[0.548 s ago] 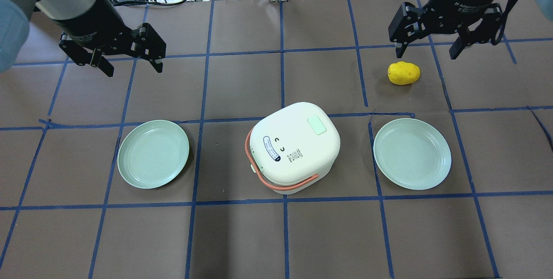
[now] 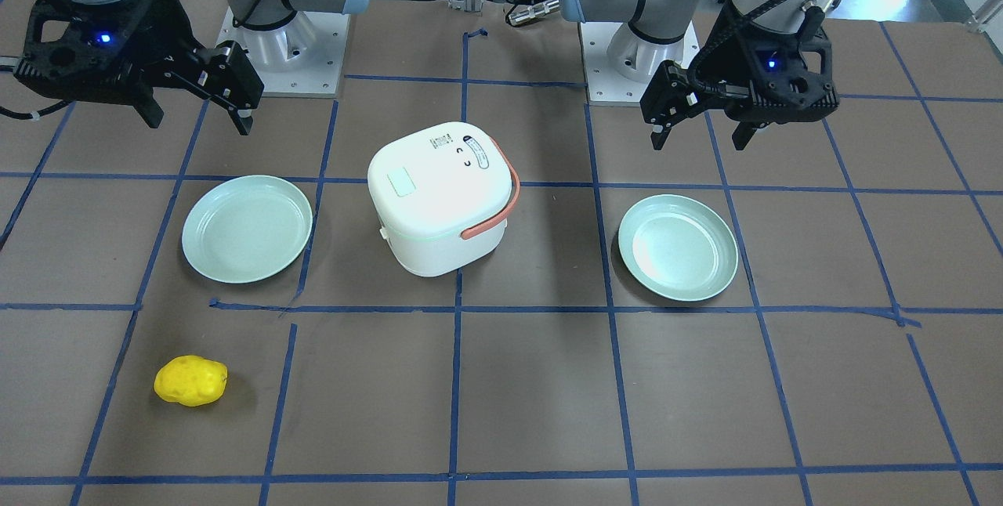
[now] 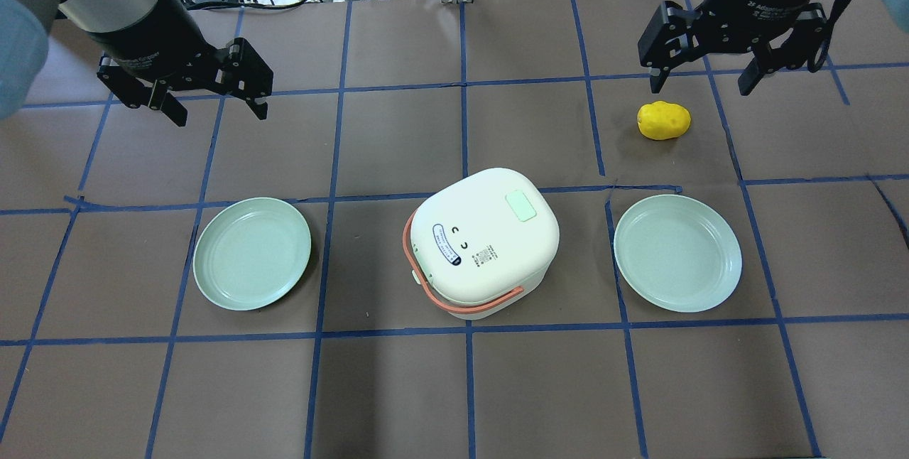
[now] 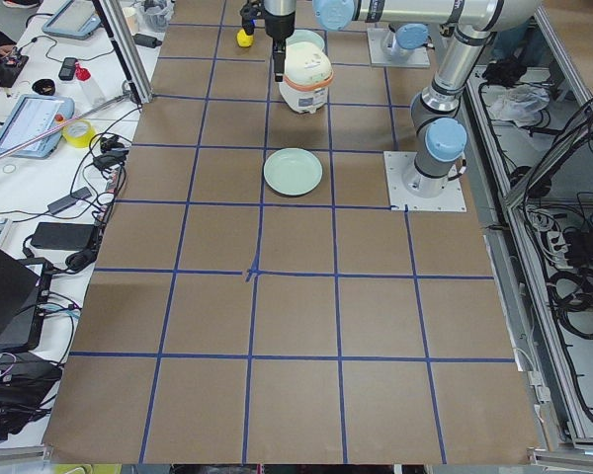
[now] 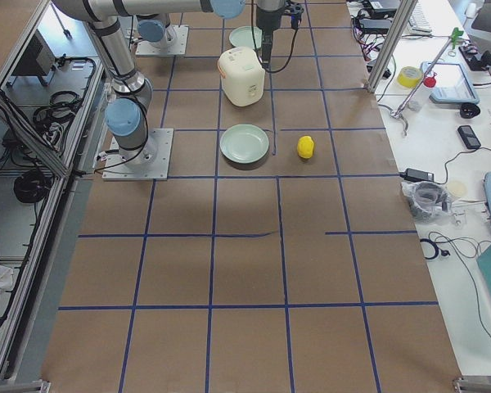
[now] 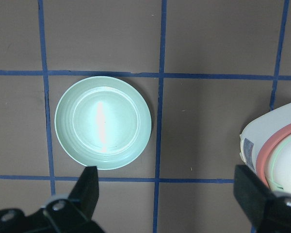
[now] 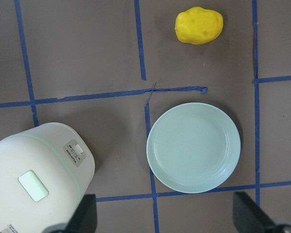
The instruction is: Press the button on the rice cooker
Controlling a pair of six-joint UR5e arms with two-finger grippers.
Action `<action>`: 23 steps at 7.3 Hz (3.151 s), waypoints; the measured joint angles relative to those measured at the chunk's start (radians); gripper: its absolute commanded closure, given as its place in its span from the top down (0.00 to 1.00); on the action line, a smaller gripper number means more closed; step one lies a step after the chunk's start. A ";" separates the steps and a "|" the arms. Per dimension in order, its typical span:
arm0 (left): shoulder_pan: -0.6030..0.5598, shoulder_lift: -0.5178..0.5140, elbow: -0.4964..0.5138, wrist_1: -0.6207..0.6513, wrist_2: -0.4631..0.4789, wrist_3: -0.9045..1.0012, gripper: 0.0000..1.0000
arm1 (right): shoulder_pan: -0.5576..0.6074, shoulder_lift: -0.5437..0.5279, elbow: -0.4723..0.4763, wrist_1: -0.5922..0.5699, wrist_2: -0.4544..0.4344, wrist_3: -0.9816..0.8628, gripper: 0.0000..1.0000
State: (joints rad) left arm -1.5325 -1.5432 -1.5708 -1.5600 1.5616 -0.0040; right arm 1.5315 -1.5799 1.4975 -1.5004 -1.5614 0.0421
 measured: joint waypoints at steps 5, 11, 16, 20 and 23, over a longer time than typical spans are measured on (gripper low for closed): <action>0.000 0.000 0.000 0.000 0.000 0.001 1.00 | 0.002 0.000 -0.014 0.007 -0.012 0.002 1.00; 0.000 0.000 0.000 0.000 0.000 0.000 1.00 | 0.000 0.006 -0.005 0.003 -0.016 0.008 1.00; 0.000 0.000 0.000 0.000 0.000 0.000 1.00 | 0.018 0.007 -0.008 0.003 0.006 0.000 0.00; 0.000 0.000 0.000 0.000 0.000 0.000 1.00 | 0.155 0.053 0.002 0.000 0.015 0.023 0.00; 0.000 0.000 0.000 0.000 0.000 0.000 1.00 | 0.252 0.108 0.006 -0.011 0.024 0.053 0.00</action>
State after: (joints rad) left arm -1.5325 -1.5432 -1.5708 -1.5601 1.5616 -0.0042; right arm 1.7833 -1.4715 1.5038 -1.5114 -1.5374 0.0953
